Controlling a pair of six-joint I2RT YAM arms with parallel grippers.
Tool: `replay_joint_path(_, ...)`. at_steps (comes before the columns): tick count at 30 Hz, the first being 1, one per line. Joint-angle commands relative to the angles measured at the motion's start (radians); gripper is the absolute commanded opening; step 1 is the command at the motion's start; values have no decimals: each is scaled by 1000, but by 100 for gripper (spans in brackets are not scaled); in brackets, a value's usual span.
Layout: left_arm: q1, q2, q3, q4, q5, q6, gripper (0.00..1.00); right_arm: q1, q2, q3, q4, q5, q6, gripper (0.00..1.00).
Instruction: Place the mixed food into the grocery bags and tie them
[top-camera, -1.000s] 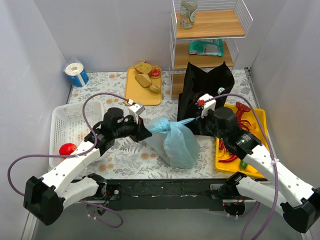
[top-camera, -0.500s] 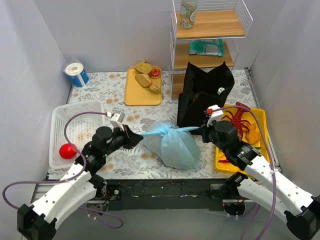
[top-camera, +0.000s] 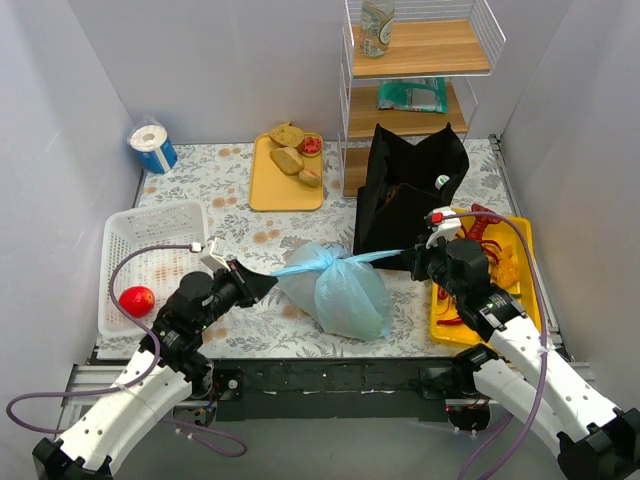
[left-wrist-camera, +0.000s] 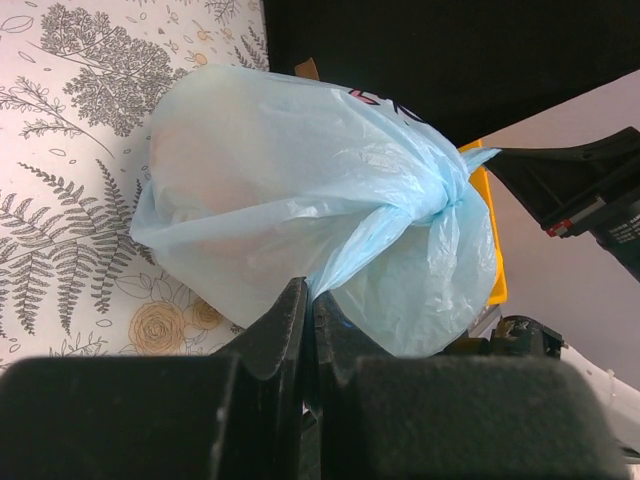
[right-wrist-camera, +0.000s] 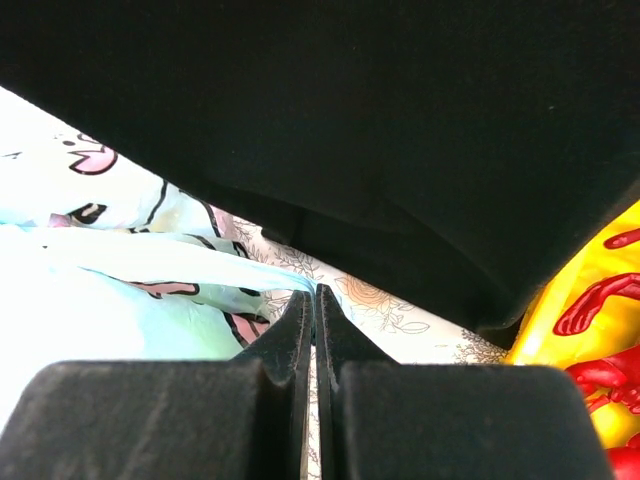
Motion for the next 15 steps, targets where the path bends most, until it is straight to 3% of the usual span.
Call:
replay_joint_path(1,49,29,10,-78,-206,50,0,-96,-33,-2,-34,359,-94,1)
replay_joint_path(4,50,69,37,-34,-131,113,0,-98,-48,9,-29,268,-134,1)
replay_joint_path(6,50,107,72,-9,-36,150,0,-98,-53,38,-38,71,-193,1)
replay_joint_path(7,50,122,89,-1,-14,173,6,-98,-41,85,-56,-9,-204,1)
replay_joint_path(8,50,141,109,-6,-2,212,23,-98,-27,117,-110,-165,-207,22)
replay_joint_path(9,50,167,134,-15,-11,233,42,-98,-15,145,-136,-242,-260,36)
replay_joint_path(10,50,179,175,-36,-24,248,74,-98,14,201,-161,-310,-275,47)
replay_joint_path(11,50,185,198,-47,-38,286,84,-98,25,225,-209,-415,-281,81)
replay_joint_path(13,52,198,247,-59,-39,334,98,-98,48,263,-234,-502,-286,89)
replay_joint_path(15,52,219,281,-75,-32,398,98,-98,51,300,-233,-592,-276,98)
